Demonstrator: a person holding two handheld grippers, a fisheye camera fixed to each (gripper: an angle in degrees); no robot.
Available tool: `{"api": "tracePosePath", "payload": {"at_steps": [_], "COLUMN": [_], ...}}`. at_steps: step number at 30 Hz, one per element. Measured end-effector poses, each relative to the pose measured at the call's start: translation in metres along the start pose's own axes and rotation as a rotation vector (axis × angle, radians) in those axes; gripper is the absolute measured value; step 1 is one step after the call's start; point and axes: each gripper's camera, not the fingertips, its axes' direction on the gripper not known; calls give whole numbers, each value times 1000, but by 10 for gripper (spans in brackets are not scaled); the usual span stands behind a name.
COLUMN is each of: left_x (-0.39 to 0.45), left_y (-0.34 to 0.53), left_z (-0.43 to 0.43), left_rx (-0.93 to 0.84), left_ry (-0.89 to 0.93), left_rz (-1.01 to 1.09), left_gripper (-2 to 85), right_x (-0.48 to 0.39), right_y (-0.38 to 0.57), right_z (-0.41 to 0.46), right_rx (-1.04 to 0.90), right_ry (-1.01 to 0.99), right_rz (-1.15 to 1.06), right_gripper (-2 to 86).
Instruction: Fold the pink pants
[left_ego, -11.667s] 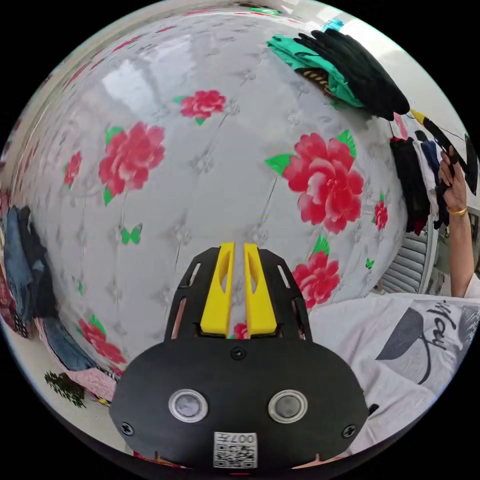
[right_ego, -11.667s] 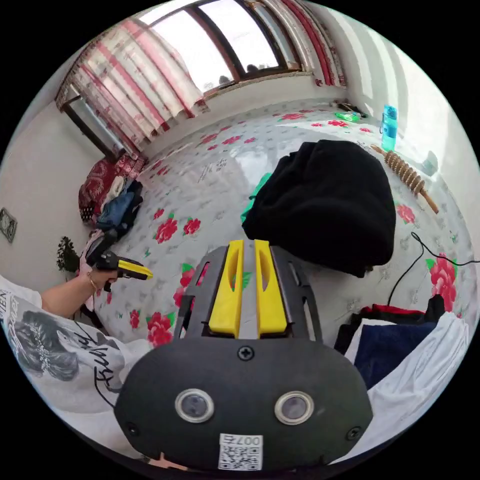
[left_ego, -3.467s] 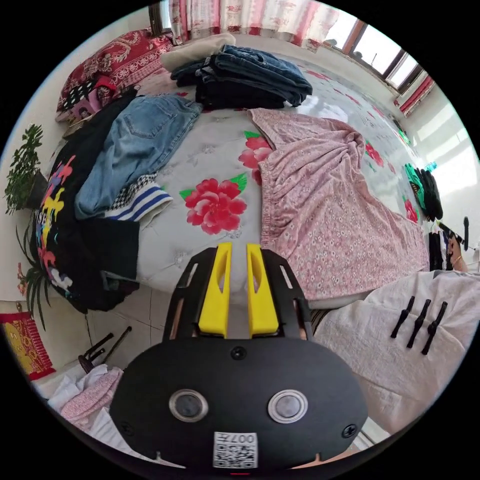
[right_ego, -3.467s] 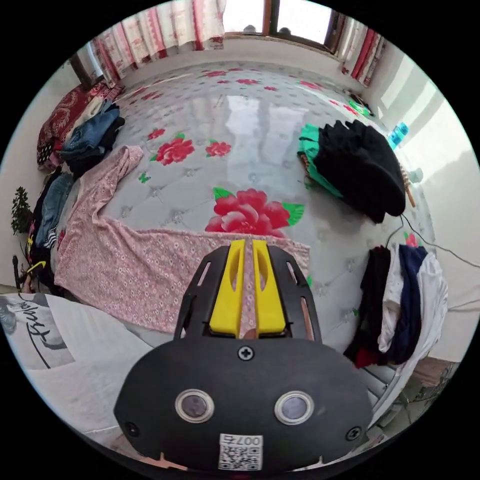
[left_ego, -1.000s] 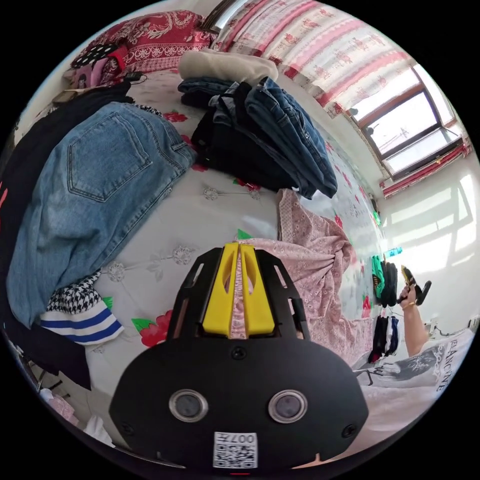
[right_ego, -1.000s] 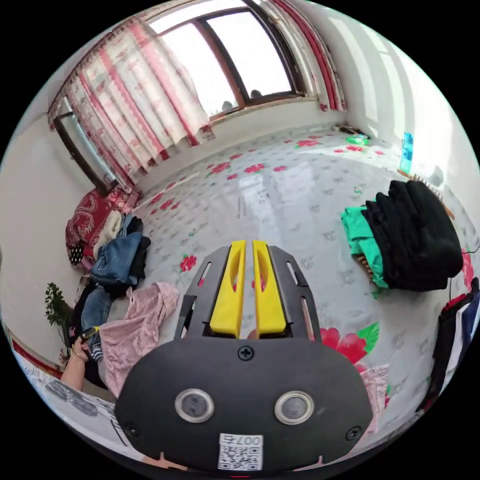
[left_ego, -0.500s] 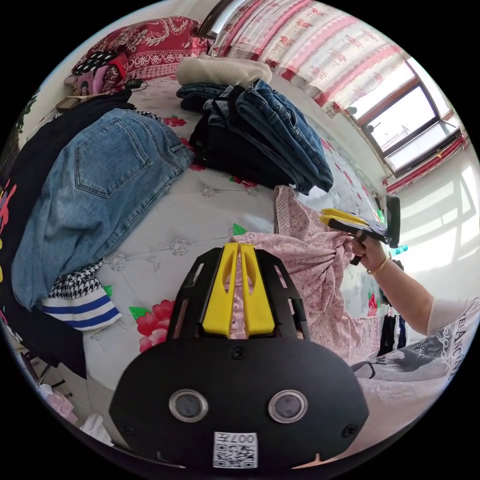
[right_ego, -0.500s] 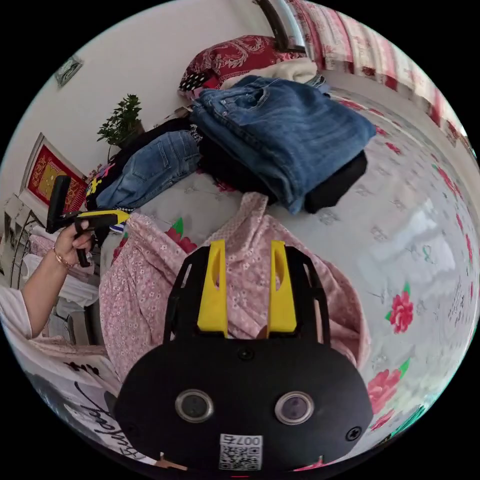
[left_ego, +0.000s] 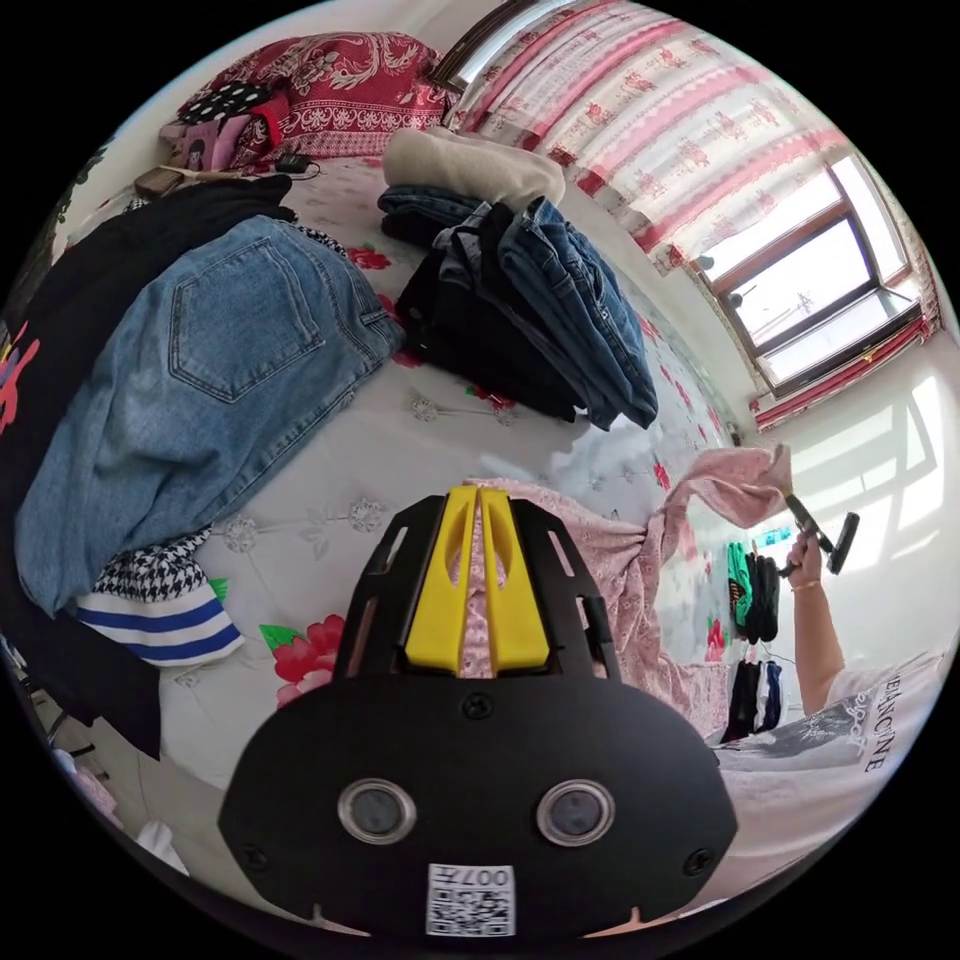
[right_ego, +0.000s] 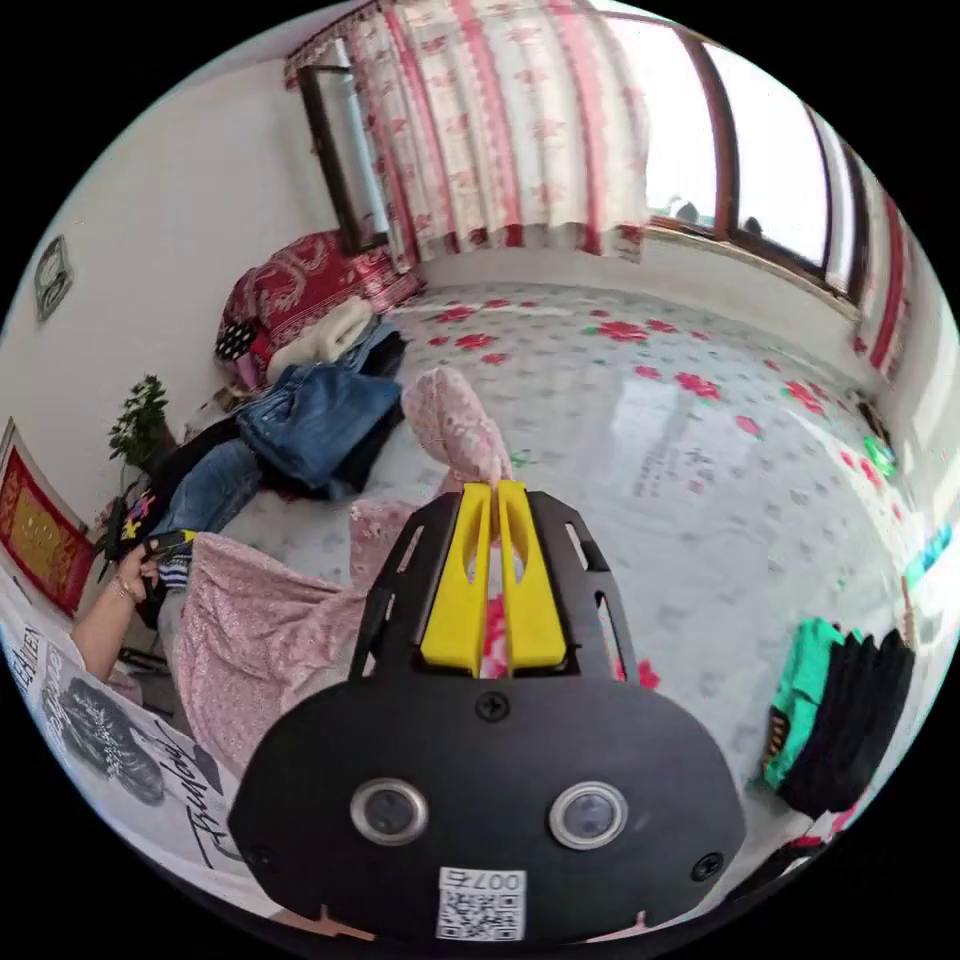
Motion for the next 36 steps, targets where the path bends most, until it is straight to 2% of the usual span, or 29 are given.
{"api": "tracePosePath", "payload": {"at_steps": [2, 5, 9, 12, 14, 16, 20, 22, 24, 27, 29, 30, 32, 34, 36], "left_x": [0, 1, 1, 10, 23, 28, -2, 1, 19, 70, 102, 121, 144, 164, 174], "left_y": [-2, -7, -23, -32, -33, -24, -14, -15, -16, -9, -1, 6, 16, 30, 37], "left_z": [2, 11, 33, 33, 14, -27, -60, -31, 16, 100, 140, 163, 194, 233, 259], "left_rx": [1, -2, -59, -82, -45, 104, 218, 128, 15, -185, -290, -332, -397, -462, -497], "left_ry": [-9, 13, 30, 24, 10, 10, 67, 48, 111, 159, 105, 50, -57, -232, -327], "left_rz": [-15, -28, -60, -51, 24, 78, -29, -7, 67, 205, 325, 411, 529, 657, 724], "left_gripper": [-10, -10, -10, -10, -10, -10, -9, -6, 0, 43, 68, 79, 95, 108, 105], "right_x": [63, 123, 154, 148, 125, 110, 114, 127, 140, 177, 204, 205, 186, 162, 142], "right_y": [36, 92, 148, 162, 153, 151, 169, 167, 159, 161, 185, 190, 193, 190, 187], "right_z": [-51, -80, -65, -58, -88, -126, -194, -183, -154, -94, -52, -46, -37, -30, -20], "right_rx": [-12, -97, -323, -430, -348, -244, 57, 28, -78, -313, -557, -594, -567, -530, -507], "right_ry": [140, 189, 188, 138, 112, 109, 36, 59, 133, 235, 300, 325, 379, 363, 320], "right_rz": [146, 331, 406, 344, 202, 157, 253, 285, 291, 442, 620, 630, 561, 460, 376], "right_gripper": [-3, -3, -3, -3, -3, -3, -2, -1, 2, 12, 25, 28, 40, 48, 57]}}
